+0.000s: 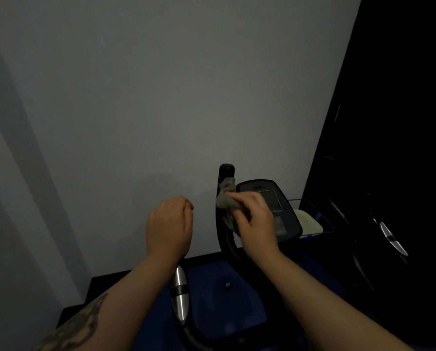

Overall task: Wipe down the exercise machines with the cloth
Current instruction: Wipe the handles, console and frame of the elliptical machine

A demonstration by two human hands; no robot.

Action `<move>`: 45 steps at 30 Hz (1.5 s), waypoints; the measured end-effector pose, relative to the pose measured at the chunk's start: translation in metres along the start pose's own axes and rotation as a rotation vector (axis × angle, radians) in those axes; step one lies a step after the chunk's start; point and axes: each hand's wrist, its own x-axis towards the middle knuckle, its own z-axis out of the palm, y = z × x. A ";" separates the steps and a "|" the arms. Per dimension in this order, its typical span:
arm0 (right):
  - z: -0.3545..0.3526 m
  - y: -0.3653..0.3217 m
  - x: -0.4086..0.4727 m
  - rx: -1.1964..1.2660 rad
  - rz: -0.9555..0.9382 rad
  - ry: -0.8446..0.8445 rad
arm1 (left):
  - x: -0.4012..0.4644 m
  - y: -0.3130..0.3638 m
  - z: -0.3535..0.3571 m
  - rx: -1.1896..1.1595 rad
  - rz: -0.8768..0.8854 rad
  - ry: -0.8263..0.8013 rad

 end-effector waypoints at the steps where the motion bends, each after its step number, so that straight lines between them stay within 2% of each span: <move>1: -0.004 -0.002 0.003 0.023 0.014 0.036 | 0.000 0.001 0.000 0.004 0.000 -0.001; 3: -0.008 -0.010 0.019 0.108 0.069 0.176 | 0.000 0.001 0.000 0.016 -0.007 0.001; 5: 0.000 -0.017 0.032 0.226 0.164 0.234 | 0.000 0.002 0.000 0.015 -0.013 0.000; 9: 0.016 -0.011 0.007 0.434 0.340 0.129 | -0.001 0.001 0.000 0.023 -0.012 0.000; 12: 0.002 0.002 -0.013 0.331 0.391 -0.010 | -0.001 0.002 0.000 0.036 -0.018 0.006; 16: -0.010 0.002 0.026 0.245 0.364 0.084 | -0.001 0.003 0.001 0.029 -0.037 0.006; 20: 0.016 -0.025 0.034 0.513 0.416 0.092 | -0.001 0.002 -0.001 0.040 -0.008 0.022; 22: 0.020 -0.019 0.019 0.472 0.417 0.123 | -0.001 0.002 -0.001 0.039 -0.008 0.017; 26: -0.003 0.000 0.008 0.320 0.456 -0.062 | 0.000 0.002 0.001 0.017 -0.021 0.018; 30: -0.005 -0.010 0.036 0.286 0.362 0.095 | -0.001 0.002 0.001 0.014 -0.026 0.015; 33: 0.014 -0.016 0.030 0.139 0.313 0.100 | -0.001 0.001 0.001 0.017 -0.021 0.025; 35: 0.017 -0.004 0.010 0.075 0.330 0.032 | -0.001 0.001 0.001 0.013 -0.029 0.023; 38: -0.005 0.014 0.000 0.058 0.363 -0.223 | -0.001 0.003 0.001 0.013 -0.032 0.025; 39: -0.013 0.016 0.002 0.063 0.378 -0.254 | -0.001 0.003 0.001 0.014 -0.035 0.023; 42: -0.013 0.004 0.015 0.120 0.396 -0.067 | 0.000 0.003 0.001 0.022 -0.050 0.008; 45: 0.007 -0.014 0.003 0.029 0.368 -0.060 | 0.000 0.003 0.001 0.030 -0.050 0.006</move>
